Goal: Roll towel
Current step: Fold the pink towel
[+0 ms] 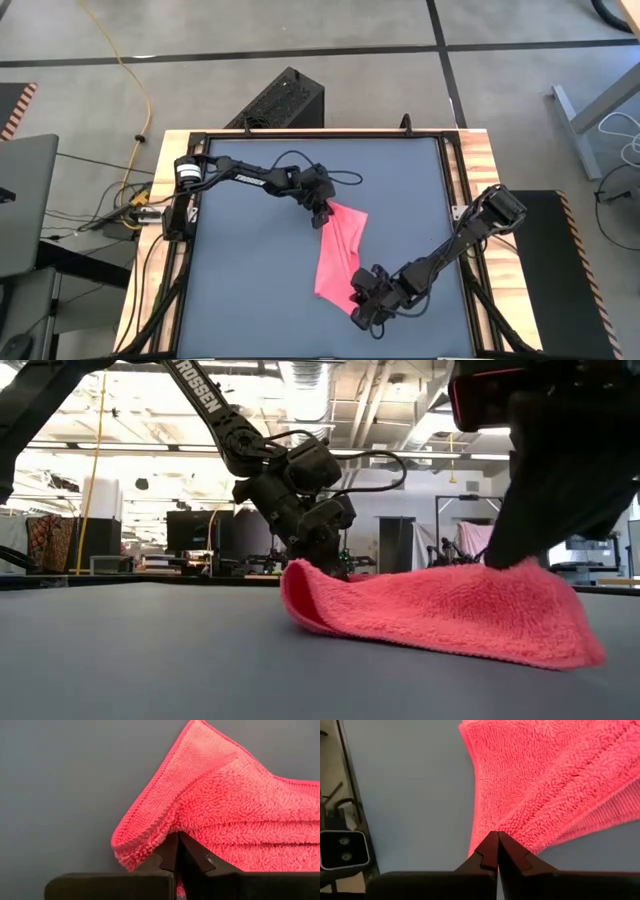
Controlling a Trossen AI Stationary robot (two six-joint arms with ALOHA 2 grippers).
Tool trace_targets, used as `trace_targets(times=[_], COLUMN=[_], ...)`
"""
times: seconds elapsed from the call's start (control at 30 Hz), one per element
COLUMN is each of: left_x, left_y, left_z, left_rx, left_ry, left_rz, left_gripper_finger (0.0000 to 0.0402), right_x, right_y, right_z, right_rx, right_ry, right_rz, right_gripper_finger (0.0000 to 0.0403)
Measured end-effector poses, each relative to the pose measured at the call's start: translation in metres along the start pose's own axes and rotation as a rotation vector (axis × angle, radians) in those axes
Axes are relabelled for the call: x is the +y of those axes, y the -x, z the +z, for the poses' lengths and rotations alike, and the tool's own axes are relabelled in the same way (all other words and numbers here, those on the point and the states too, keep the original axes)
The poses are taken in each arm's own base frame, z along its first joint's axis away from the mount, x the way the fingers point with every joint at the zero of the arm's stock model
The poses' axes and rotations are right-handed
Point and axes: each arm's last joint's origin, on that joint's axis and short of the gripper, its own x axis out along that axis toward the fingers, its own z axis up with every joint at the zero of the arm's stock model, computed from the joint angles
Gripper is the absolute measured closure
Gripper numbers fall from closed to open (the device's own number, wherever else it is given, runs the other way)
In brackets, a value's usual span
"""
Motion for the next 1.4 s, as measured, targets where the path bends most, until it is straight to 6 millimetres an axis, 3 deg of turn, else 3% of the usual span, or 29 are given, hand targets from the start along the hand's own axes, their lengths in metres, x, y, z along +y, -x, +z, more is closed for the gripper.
trace_targets(times=[0.37, 0.53, 0.73, 0.93, 1.2, 1.4], left_x=[-0.001, -0.001, -0.002, -0.008, -0.020, -0.020], left_y=[0.001, 0.000, 0.000, 0.007, 0.047, 0.052], left_z=[-0.004, -0.004, -0.004, -0.003, 0.014, 0.003], left_rx=[0.042, 0.045, 0.048, 0.049, -0.005, 0.120], left_ry=[0.012, 0.015, 0.021, 0.017, -0.048, -0.077], left_rz=[-0.017, -0.015, -0.027, -0.061, 0.065, 0.107], left_gripper_finger=[0.0400, 0.0400, 0.0400, 0.0401, 0.0401, 0.0401], right_x=[0.010, 0.016, 0.012, -0.013, -0.049, -0.070], right_y=[0.008, 0.019, 0.036, 0.043, 0.030, 0.020], right_z=[-0.020, -0.019, -0.003, 0.024, 0.073, 0.090], right_rx=[0.062, 0.024, -0.164, -0.181, -0.069, -0.063], right_ry=[-0.025, 0.011, 0.105, 0.115, 0.152, 0.161], right_rz=[0.050, 0.085, 0.001, -0.173, -0.262, -0.301], right_gripper_finger=[0.0375, 0.0375, 0.0378, 0.0379, 0.0379, 0.0379])
